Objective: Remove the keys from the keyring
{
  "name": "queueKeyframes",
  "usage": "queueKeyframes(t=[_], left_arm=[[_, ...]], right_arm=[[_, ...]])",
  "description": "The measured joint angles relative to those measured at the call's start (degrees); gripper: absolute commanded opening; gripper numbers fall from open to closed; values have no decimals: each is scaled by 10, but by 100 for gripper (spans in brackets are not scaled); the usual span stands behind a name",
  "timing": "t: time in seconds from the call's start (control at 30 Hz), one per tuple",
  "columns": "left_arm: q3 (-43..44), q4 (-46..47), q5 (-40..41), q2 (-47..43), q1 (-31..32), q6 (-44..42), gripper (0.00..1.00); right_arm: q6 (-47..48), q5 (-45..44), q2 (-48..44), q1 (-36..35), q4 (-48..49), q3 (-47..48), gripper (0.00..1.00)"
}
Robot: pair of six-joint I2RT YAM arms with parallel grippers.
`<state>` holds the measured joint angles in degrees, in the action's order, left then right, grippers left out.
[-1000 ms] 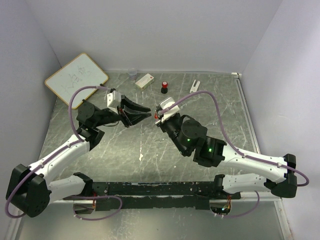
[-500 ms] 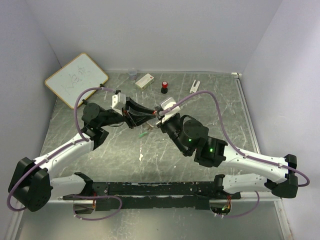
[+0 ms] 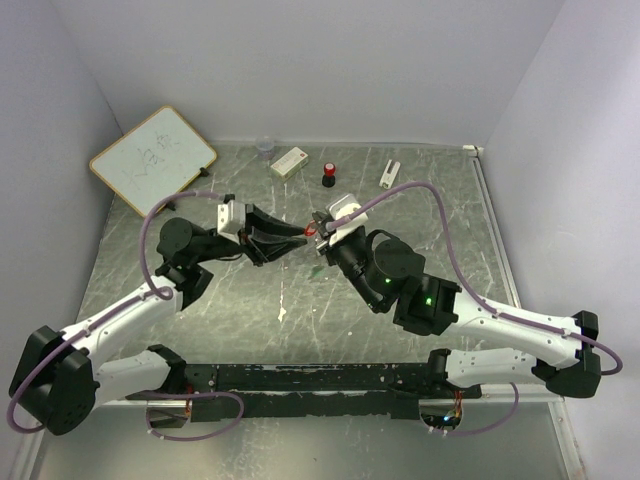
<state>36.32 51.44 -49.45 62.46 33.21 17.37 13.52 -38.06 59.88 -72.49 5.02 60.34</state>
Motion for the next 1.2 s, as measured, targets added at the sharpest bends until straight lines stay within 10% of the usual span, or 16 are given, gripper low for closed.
queueKeyframes(t=[1.2], left_arm=[[-20, -49, 96, -87, 0, -86, 33]], right_arm=[[37, 159, -43, -3, -29, -23, 0]])
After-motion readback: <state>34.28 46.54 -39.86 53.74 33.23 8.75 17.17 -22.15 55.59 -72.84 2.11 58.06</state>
